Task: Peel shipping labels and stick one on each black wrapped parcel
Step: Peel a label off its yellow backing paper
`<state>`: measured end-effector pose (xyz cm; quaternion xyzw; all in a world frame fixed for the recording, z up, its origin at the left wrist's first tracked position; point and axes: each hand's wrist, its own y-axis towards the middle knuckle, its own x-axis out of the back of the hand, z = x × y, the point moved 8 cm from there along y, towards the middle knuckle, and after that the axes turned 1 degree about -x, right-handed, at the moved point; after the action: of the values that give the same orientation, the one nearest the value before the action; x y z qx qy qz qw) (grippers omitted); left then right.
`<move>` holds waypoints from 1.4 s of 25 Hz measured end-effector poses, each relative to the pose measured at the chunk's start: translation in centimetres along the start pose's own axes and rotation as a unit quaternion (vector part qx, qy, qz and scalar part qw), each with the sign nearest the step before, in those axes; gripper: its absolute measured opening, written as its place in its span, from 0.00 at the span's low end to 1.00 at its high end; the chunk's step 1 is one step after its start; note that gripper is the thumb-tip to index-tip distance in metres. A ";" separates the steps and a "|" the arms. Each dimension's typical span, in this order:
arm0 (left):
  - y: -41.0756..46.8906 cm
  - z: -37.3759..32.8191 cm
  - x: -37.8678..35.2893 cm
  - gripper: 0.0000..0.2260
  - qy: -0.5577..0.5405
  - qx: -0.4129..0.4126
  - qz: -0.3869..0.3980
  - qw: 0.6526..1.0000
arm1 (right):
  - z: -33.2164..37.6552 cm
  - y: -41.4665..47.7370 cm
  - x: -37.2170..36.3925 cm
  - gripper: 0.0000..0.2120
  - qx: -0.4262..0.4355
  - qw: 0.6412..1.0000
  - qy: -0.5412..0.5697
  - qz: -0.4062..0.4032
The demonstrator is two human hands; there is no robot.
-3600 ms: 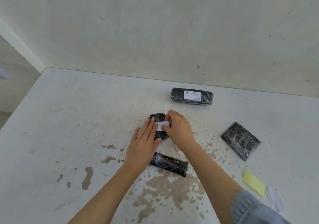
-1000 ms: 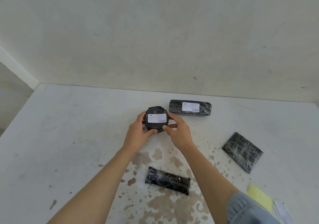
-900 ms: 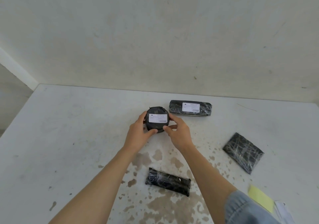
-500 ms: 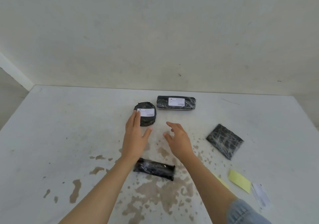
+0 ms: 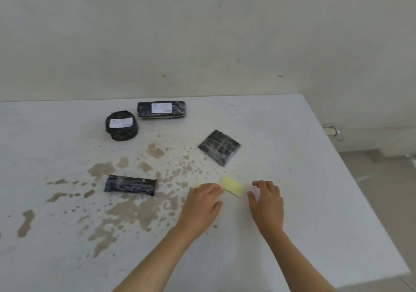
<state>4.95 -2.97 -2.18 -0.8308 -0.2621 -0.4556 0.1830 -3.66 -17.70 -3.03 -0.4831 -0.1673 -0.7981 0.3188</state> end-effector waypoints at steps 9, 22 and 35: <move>0.4 -0.5 -5.2 0.23 0.168 0.047 0.048 0.983 | -2.0 -0.4 -1.1 0.19 0.038 0.996 -0.022 0.081; 4.0 -3.4 -5.3 0.15 -0.059 0.104 -0.061 0.991 | -2.3 0.3 -1.7 0.18 0.053 0.988 0.084 0.115; 3.3 -1.0 -2.6 0.06 -0.356 0.264 -0.152 0.883 | -0.8 0.6 0.2 0.18 0.092 0.978 0.179 0.053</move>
<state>5.11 -6.82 -4.15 -0.8080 -0.5435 -0.0653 0.2181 -3.86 -18.66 -3.23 -0.3090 -0.1546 -0.8348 0.4286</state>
